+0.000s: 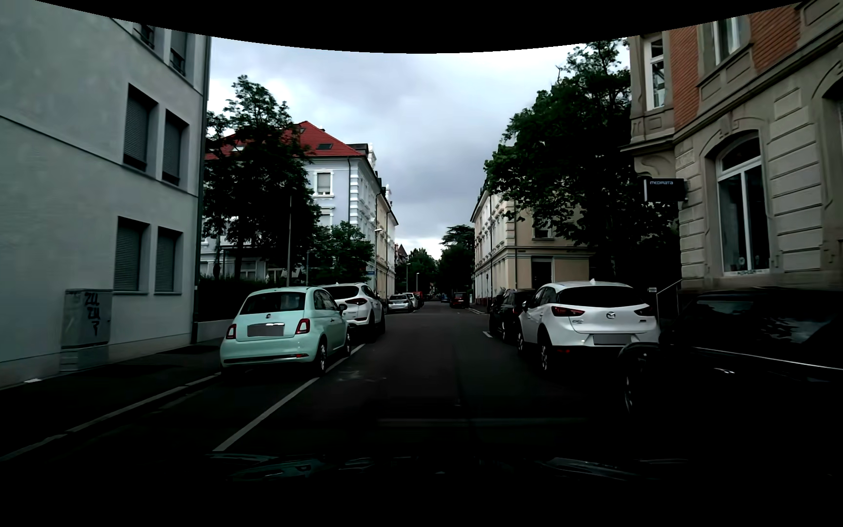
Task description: Follow the waypoints while adhering to traffic rules and regulations
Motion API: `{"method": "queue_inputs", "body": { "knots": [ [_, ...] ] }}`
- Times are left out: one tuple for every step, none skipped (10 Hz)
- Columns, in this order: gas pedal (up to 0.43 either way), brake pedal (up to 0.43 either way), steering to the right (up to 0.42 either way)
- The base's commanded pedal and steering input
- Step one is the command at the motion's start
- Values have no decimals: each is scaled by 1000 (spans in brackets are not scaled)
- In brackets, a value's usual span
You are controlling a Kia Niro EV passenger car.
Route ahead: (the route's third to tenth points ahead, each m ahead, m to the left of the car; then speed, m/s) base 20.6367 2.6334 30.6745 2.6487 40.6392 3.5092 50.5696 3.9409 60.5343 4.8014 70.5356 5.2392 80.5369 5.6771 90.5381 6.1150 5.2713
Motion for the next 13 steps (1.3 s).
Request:
{"method": "queue_inputs", "body": {
  "knots": [
    [39,0,0],
    [28,0,0],
    [8,0,-1],
    [0,0,-1],
    [0,0,-1],
    [0,0,-1],
    [0,0,-1],
    [0,0,-1],
    [0,0,-1],
    [0,0,-1],
    [0,0,-1],
    [0,0,-1],
    [0,0,-1]
  ]
}}
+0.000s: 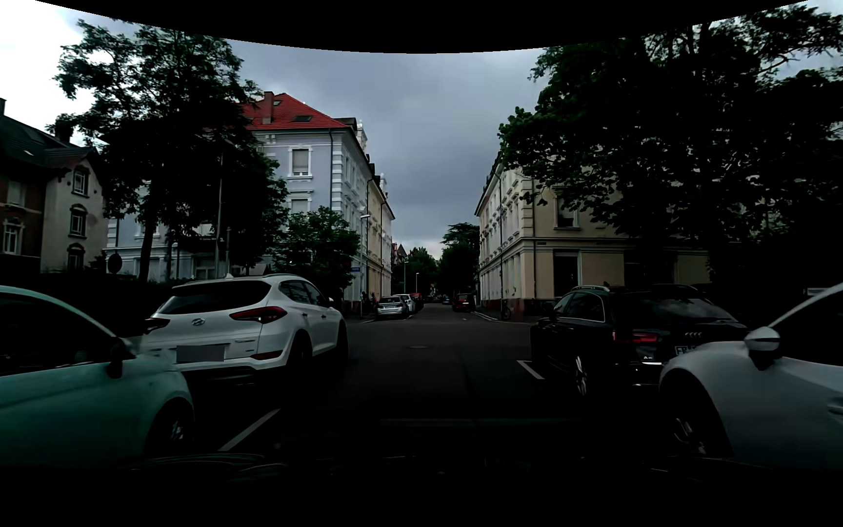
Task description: Follow the waypoints while adhering to traffic rules and regulations
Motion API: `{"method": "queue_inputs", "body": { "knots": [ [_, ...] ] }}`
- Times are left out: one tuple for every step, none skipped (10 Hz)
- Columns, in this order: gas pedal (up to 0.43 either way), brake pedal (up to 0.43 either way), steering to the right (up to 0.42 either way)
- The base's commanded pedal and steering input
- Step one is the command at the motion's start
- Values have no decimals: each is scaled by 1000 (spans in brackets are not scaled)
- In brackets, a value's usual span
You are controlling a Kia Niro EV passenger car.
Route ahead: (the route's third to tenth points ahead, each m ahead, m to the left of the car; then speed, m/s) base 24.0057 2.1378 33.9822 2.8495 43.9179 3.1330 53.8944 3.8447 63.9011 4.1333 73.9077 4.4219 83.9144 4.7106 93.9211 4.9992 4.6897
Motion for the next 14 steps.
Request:
{"method": "queue_inputs", "body": {
  "knots": [
    [0,0,-1],
    [0,0,-2],
    [0,0,-1],
    [0,0,-1],
    [0,0,-1],
    [0,24,-1],
    [0,79,-1],
    [0,110,-1],
    [0,128,-1],
    [0,140,-1],
    [0,146,-1],
    [0,152,0],
    [0,171,0],
    [0,177,0]
  ]
}}
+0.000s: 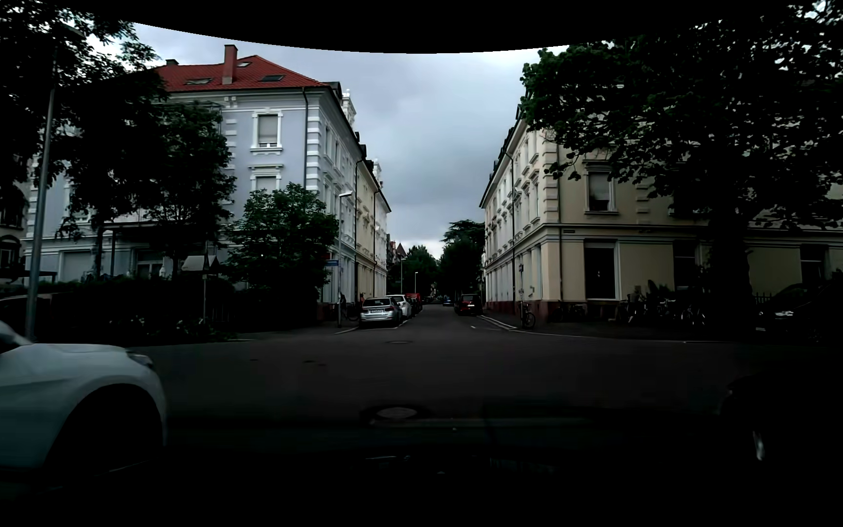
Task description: Follow the waypoints while adhering to traffic rules and regulations
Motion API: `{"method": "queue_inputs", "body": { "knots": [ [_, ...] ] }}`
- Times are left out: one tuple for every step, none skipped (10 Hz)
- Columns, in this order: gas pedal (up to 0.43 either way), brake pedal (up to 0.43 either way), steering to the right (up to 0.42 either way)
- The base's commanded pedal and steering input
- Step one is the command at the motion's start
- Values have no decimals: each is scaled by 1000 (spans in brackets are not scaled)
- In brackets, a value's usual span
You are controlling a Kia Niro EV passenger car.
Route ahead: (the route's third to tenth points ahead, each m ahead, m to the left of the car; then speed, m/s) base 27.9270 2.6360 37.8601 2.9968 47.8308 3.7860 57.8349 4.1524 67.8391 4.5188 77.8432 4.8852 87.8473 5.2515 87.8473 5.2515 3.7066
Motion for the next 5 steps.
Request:
{"method": "queue_inputs", "body": {
  "knots": [
    [0,177,0],
    [0,177,0],
    [0,177,0],
    [0,177,0],
    [0,165,0]
  ]
}}
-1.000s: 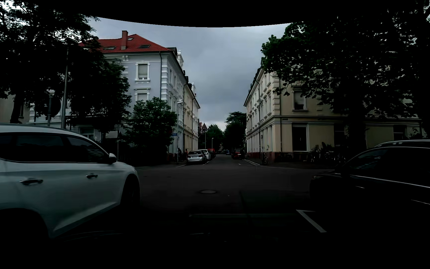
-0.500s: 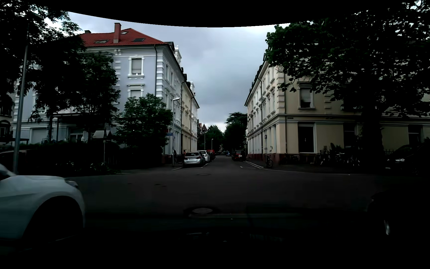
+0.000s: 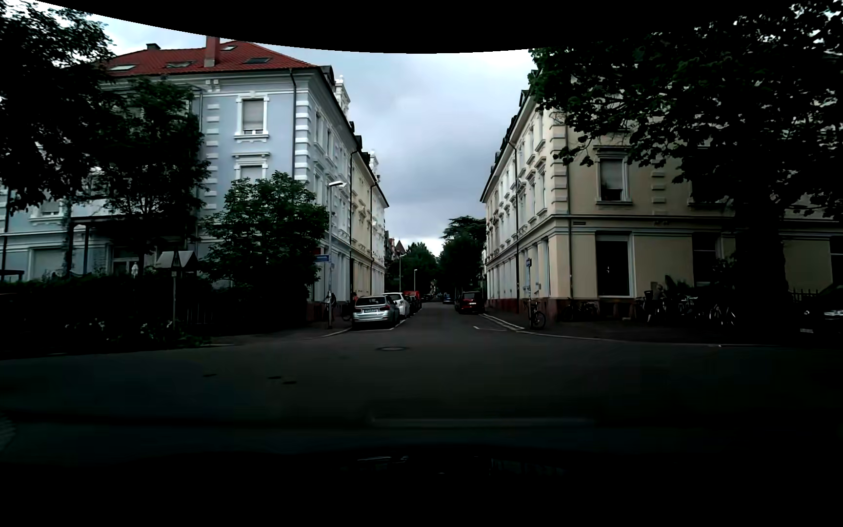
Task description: Follow the waypoints while adhering to traffic rules and regulations
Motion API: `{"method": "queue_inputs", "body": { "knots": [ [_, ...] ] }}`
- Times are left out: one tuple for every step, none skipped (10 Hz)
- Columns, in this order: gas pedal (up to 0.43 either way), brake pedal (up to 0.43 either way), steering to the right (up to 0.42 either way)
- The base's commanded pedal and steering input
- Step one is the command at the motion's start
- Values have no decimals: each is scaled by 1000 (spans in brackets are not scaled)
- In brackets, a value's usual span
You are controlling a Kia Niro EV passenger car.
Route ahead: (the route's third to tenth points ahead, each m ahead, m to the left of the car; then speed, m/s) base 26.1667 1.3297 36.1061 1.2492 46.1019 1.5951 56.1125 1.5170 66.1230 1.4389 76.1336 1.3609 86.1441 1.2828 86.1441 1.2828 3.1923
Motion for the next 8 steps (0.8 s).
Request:
{"method": "queue_inputs", "body": {
  "knots": [
    [0,134,0],
    [0,116,0],
    [0,73,0],
    [0,43,0],
    [0,30,0],
    [0,18,0],
    [0,12,-1],
    [0,12,-1]
  ]
}}
